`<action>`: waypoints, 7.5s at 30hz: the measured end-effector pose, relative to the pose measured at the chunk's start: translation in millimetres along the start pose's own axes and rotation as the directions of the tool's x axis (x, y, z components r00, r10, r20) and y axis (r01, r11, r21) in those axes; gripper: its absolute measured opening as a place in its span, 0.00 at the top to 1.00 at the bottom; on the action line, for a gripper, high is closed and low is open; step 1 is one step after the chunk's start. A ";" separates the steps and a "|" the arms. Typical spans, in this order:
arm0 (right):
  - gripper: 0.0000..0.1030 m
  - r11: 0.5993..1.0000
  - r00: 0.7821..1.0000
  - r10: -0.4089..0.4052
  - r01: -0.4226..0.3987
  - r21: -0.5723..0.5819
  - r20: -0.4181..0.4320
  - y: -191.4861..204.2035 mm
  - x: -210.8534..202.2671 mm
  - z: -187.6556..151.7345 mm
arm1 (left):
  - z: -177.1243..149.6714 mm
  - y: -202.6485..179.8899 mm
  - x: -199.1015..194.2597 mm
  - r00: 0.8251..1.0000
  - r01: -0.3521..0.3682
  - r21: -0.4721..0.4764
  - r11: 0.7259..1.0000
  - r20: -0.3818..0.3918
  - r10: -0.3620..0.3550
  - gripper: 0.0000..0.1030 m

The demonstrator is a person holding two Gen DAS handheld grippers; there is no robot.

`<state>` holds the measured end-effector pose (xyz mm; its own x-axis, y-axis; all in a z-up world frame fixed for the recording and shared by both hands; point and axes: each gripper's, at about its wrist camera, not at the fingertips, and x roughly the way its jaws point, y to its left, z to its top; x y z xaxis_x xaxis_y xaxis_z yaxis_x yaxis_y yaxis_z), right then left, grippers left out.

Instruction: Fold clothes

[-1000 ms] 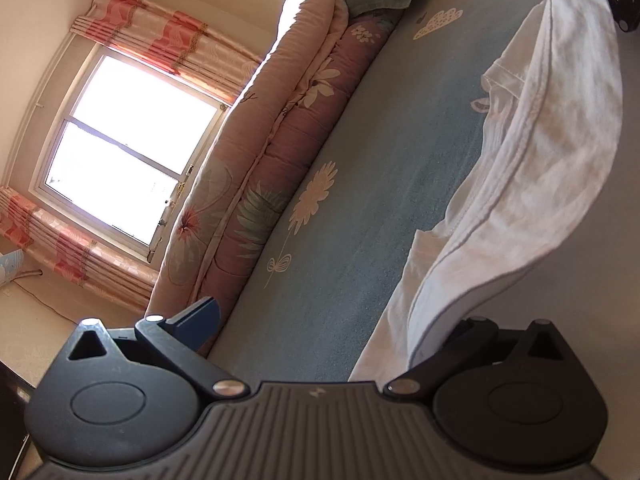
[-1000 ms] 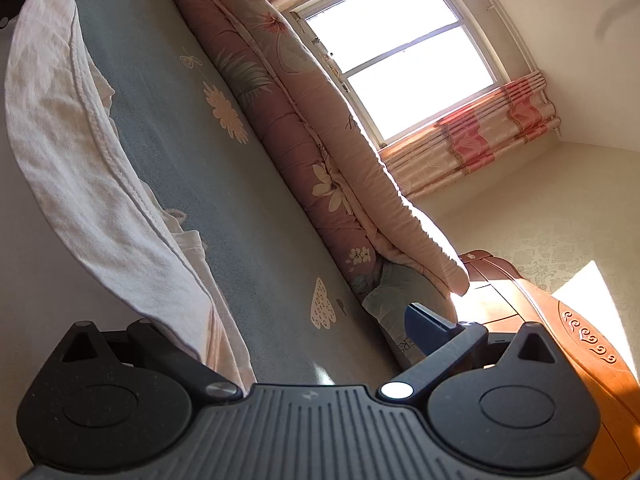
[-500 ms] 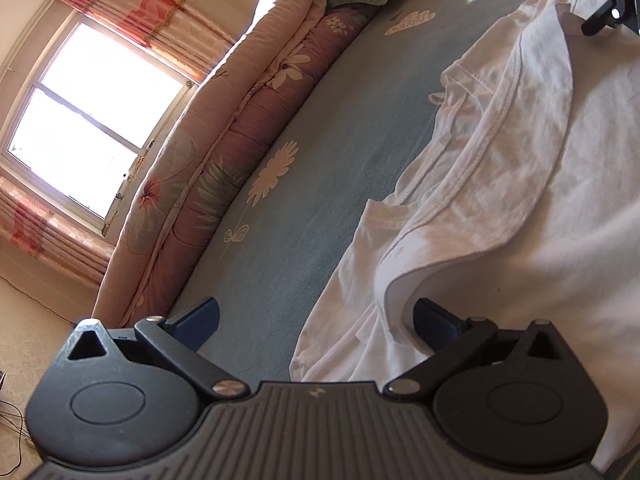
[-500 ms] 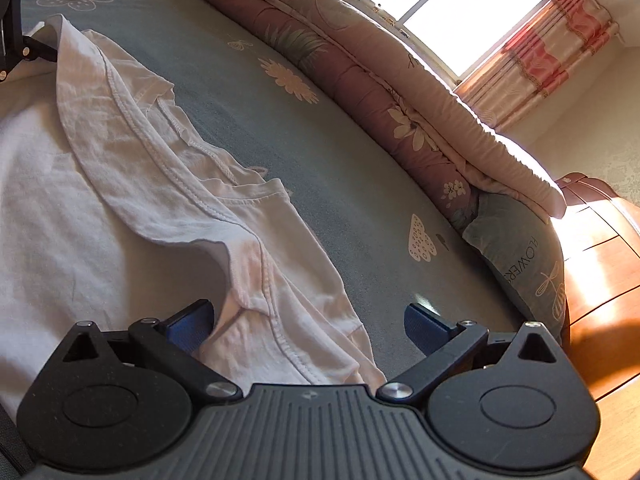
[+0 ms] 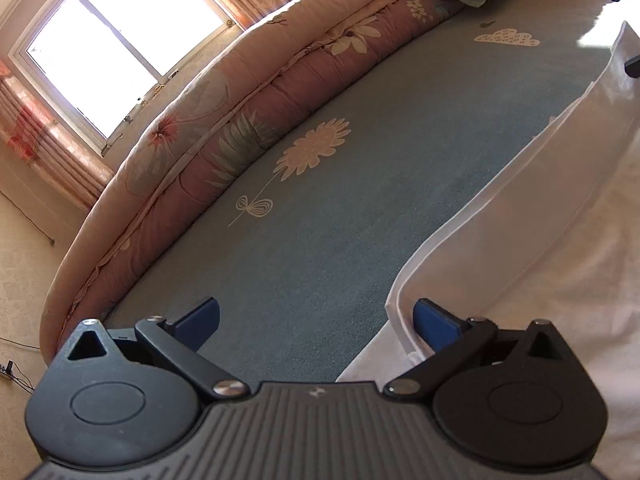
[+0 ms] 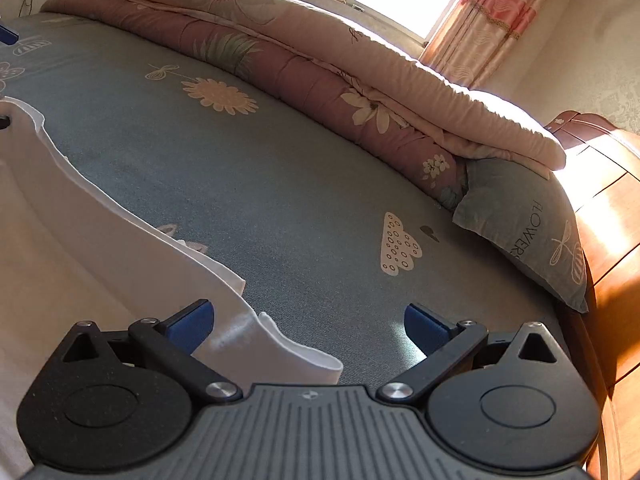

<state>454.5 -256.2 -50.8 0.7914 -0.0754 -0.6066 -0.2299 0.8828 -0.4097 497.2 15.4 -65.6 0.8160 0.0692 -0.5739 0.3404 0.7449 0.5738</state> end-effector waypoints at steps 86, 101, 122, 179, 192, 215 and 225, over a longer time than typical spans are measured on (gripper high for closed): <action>0.00 -0.028 0.427 0.784 -0.700 0.714 0.450 -73.6 -53.8 -198.3 | -189.8 67.5 -22.4 0.469 0.629 -0.777 0.026 0.352 -0.810 0.01; 0.26 0.219 0.518 0.825 -0.663 0.716 0.227 -63.6 -69.7 -188.7 | -217.5 80.0 -34.4 0.549 0.593 -0.793 0.142 0.269 -0.791 0.80; 0.89 0.455 0.683 0.728 -0.544 0.705 0.058 -78.6 -101.8 -201.4 | -240.6 104.0 -60.7 0.680 0.511 -0.820 0.257 0.203 -0.704 0.96; 0.95 0.759 0.925 0.380 -0.328 0.563 0.028 -68.5 -20.0 -109.6 | -124.1 -7.7 -55.6 0.673 0.649 -0.589 0.481 0.150 -0.724 0.45; 0.77 0.846 0.899 0.438 -0.422 0.327 0.027 -9.0 -83.1 -88.7 | -111.3 -6.1 -69.8 0.721 0.629 -0.528 0.570 0.122 -0.682 0.38; 0.64 0.867 0.872 0.488 -0.479 0.138 -0.037 132.8 -123.8 -78.6 | -107.1 -32.0 -111.7 0.785 0.583 -0.431 0.689 0.080 -0.615 0.29; 0.50 0.846 0.873 0.488 -0.471 0.248 -0.006 115.7 -133.7 -80.5 | -143.8 -6.0 -112.6 0.833 0.481 -0.508 0.714 0.013 -0.553 0.28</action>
<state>276.5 -181.3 -72.0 0.5754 0.3621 -0.7333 -0.4268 0.8978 0.1084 336.2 98.6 -88.3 0.4975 -0.3624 -0.7881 0.3984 0.9025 -0.1635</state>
